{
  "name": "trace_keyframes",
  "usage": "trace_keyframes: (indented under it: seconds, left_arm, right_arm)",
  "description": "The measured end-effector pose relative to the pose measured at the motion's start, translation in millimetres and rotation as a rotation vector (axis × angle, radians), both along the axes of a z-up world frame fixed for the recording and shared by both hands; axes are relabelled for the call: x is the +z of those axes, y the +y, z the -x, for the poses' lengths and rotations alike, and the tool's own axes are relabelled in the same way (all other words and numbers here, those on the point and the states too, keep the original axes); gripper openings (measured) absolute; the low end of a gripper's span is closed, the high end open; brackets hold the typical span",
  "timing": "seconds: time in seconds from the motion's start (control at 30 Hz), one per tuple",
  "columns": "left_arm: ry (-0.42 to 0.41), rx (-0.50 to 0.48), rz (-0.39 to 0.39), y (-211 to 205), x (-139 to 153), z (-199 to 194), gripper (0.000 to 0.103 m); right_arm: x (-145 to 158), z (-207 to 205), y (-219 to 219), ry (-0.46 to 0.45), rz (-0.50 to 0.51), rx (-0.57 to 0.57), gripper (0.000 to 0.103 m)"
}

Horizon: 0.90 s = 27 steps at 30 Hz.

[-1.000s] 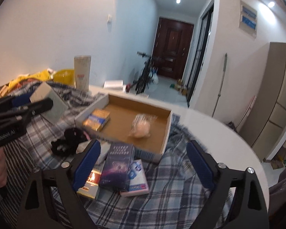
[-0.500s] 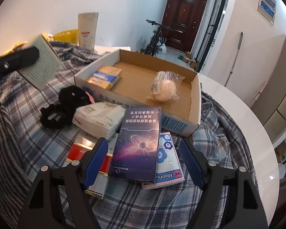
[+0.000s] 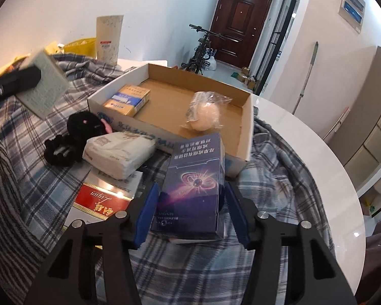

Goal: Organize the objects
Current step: 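Carry the beige carton over the cardboard box while the right gripper lifts the purple box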

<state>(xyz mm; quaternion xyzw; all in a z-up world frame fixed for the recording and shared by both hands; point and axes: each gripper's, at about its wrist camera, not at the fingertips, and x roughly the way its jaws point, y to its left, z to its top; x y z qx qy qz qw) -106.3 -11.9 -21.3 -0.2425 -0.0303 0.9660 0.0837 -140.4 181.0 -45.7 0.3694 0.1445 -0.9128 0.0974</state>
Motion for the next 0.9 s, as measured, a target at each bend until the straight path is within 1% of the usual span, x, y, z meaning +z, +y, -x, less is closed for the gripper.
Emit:
trace_keyframes:
  seconds: [0.07, 0.17, 0.3, 0.37, 0.43, 0.53, 0.6, 0.77, 0.83, 0.87, 0.9]
  left_arm:
    - [-0.001, -0.003, 0.005, 1, -1, 0, 0.056]
    - [-0.001, -0.005, 0.010, 2, -2, 0, 0.056]
    - [-0.009, -0.009, 0.009, 2, -3, 2, 0.056]
    - [-0.012, -0.013, 0.010, 3, -4, 1, 0.056]
    - [-0.013, -0.017, 0.012, 4, -4, 2, 0.056]
    - [-0.013, -0.024, 0.018, 6, -4, 1, 0.056]
    - [-0.012, -0.028, 0.019, 6, -4, 1, 0.056]
    - [-0.011, -0.029, 0.020, 6, -4, 1, 0.056]
    - [-0.013, -0.028, 0.019, 6, -4, 1, 0.056]
    - [-0.014, -0.026, 0.018, 6, -4, 2, 0.056]
    - [-0.014, -0.024, 0.018, 6, -4, 2, 0.056]
  right_arm:
    - [5, 3, 9, -0.008, 0.027, -0.003, 0.053]
    - [5, 4, 15, -0.008, 0.021, -0.011, 0.053]
    - [-5, 9, 18, -0.076, 0.082, 0.001, 0.053]
    - [-10, 11, 17, -0.095, 0.100, 0.007, 0.054]
    - [-13, 10, 16, -0.085, 0.087, 0.005, 0.054]
    - [-14, 11, 14, -0.071, 0.052, -0.010, 0.059]
    - [-16, 11, 16, -0.071, 0.049, -0.013, 0.062]
    - [-15, 12, 16, -0.069, 0.065, -0.014, 0.062]
    - [-14, 11, 16, -0.059, 0.062, -0.015, 0.060]
    - [-13, 10, 15, -0.057, 0.062, -0.011, 0.051]
    - [-12, 10, 15, -0.055, 0.062, -0.011, 0.051]
